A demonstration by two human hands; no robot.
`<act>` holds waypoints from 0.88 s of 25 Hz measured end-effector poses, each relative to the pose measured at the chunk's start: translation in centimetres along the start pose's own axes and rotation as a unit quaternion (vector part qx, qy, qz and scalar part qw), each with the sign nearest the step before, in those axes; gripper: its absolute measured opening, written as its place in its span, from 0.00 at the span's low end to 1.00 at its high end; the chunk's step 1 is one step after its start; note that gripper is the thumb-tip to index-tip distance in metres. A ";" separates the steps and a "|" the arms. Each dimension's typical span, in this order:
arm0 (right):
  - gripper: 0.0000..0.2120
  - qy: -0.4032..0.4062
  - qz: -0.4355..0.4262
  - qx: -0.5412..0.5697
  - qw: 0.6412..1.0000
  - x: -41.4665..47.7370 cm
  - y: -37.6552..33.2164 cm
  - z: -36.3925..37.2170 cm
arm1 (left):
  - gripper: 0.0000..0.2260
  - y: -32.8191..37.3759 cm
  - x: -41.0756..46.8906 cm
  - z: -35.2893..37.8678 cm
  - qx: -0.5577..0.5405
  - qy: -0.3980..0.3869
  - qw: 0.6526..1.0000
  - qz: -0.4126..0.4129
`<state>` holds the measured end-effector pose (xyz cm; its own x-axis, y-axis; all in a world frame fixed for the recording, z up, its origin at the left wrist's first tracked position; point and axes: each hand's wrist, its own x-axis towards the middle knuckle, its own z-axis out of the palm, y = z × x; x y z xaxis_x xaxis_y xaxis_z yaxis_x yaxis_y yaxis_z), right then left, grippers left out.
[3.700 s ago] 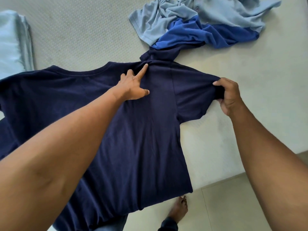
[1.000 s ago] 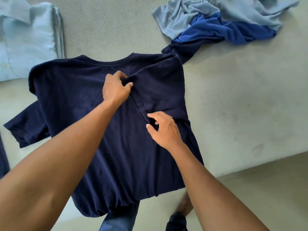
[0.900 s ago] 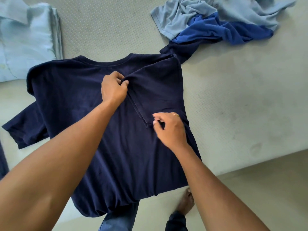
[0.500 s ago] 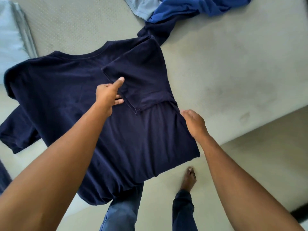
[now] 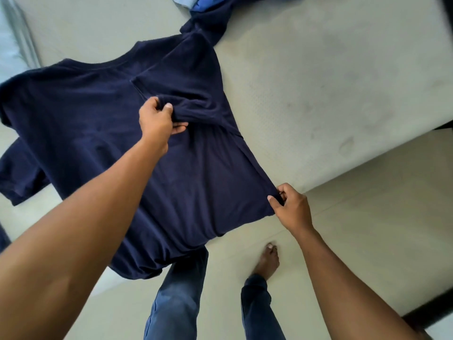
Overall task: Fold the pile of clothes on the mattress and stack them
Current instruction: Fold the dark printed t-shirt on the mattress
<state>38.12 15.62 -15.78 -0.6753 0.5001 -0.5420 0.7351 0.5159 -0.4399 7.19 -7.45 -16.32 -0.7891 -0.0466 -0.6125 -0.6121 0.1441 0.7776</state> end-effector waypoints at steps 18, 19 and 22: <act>0.10 -0.077 -0.137 -0.084 0.984 1.1 -9.2 4.7 | 0.18 -0.5 2.0 -10.4 0.272 0.278 0.921 -0.001; 0.11 -0.075 -0.139 -0.095 0.983 3.5 -11.2 4.0 | 0.18 0.3 1.9 -9.9 0.310 0.268 0.911 0.055; 0.17 -0.062 -0.165 -0.111 0.978 11.4 -18.5 2.8 | 0.19 2.7 4.2 -9.4 0.386 0.183 0.881 0.203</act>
<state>16.94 9.85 -15.83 -0.8515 0.1996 -0.4849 0.4373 0.7806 -0.4466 1.73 -16.55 -15.43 -0.9851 -0.1324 -0.1098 -0.1701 0.8455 0.5061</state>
